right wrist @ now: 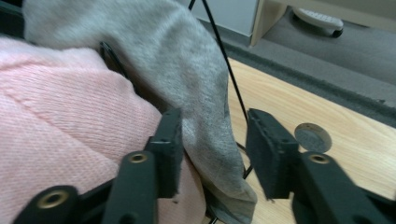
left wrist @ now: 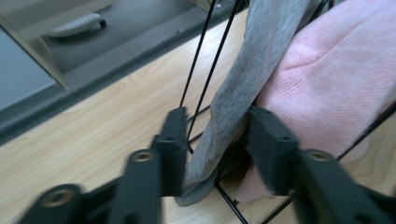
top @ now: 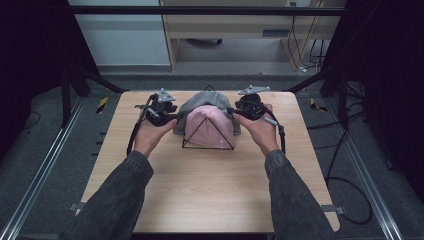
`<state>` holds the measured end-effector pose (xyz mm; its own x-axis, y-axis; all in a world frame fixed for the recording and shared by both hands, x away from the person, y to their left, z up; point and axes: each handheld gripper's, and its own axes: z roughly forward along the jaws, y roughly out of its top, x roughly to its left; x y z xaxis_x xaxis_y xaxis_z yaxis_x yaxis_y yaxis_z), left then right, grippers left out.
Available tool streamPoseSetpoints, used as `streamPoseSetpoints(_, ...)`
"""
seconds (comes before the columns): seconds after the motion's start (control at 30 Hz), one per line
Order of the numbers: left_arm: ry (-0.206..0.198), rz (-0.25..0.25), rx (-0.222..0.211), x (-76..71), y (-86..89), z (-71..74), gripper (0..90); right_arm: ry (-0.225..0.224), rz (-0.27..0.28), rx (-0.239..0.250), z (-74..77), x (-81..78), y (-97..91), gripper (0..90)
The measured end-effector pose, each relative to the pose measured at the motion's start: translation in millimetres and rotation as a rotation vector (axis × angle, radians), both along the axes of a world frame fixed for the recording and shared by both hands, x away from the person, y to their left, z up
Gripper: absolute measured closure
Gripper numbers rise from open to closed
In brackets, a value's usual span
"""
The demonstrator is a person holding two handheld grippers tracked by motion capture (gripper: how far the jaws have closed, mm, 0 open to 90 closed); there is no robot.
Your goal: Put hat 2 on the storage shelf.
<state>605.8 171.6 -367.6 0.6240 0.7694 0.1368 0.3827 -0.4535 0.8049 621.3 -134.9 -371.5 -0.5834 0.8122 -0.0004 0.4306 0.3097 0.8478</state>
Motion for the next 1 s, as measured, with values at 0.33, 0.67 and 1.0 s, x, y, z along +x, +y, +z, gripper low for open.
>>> streamPoseSetpoints(0.33,-0.03,0.009,0.002,-19.7,8.6,23.5,23.6,-0.052,-0.046,0.014,21.7,-20.1,-6.8,29.1)
streamPoseSetpoints(0.67,-0.006,-0.018,0.057,-57.8,14.3,37.6,7.1,-0.079,-0.051,0.009,30.9,-45.9,-15.7,17.6)
streamPoseSetpoints(1.0,0.023,-0.076,0.054,-82.9,17.3,25.2,5.0,-0.037,0.003,-0.005,30.2,-66.0,-28.2,8.4)
